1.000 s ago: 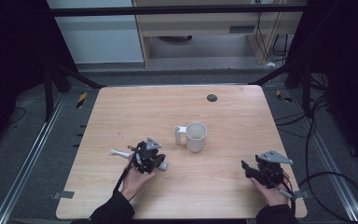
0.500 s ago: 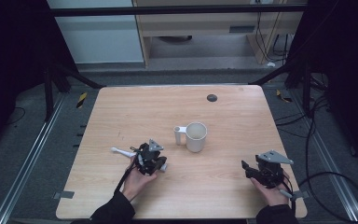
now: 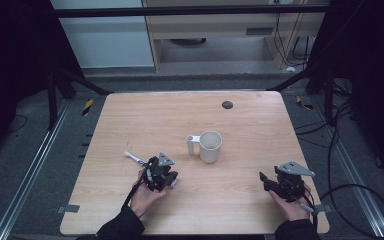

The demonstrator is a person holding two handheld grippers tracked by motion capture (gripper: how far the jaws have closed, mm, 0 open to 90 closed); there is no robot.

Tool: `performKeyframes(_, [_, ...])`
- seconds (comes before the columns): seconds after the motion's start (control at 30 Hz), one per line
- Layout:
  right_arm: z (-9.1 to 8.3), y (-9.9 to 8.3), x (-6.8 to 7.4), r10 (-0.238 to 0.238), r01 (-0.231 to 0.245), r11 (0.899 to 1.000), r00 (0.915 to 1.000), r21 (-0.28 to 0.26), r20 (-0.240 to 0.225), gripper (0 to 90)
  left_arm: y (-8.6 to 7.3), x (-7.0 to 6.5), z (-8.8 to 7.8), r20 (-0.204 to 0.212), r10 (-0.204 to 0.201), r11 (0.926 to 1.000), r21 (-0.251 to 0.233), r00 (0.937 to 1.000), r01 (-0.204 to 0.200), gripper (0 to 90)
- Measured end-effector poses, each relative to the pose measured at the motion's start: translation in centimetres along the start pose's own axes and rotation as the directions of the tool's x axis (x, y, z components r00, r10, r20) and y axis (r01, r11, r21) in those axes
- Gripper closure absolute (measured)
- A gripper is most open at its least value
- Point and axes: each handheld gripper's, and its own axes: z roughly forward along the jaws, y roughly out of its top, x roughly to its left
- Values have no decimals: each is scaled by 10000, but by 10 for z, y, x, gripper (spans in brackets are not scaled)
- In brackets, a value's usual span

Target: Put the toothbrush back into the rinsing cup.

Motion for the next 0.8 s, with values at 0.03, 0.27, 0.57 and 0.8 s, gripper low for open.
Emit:
performKeyframes(0.03, [0, 0, 0, 2, -2, 10000, 10000, -2, -1, 387, -1, 0, -1, 6, 22, 10000, 13, 10000, -22, 894])
performKeyframes(0.27, [0, 0, 0, -72, 72, 10000, 10000, -30, -17, 386, -8, -1, -6, 30, 100, 9999, 57, 9999, -100, 894])
performKeyframes(0.57, [-1, 0, 0, -1, 1, 10000, 10000, 0, 27, 386, -17, 0, -14, 29, 79, 9999, 96, 10000, -79, 894])
performKeyframes(0.8, [-1, -1, 0, -24, 24, 10000, 10000, -12, -4, 386, -27, 0, -20, 73, 67, 9999, 159, 10000, -68, 894])
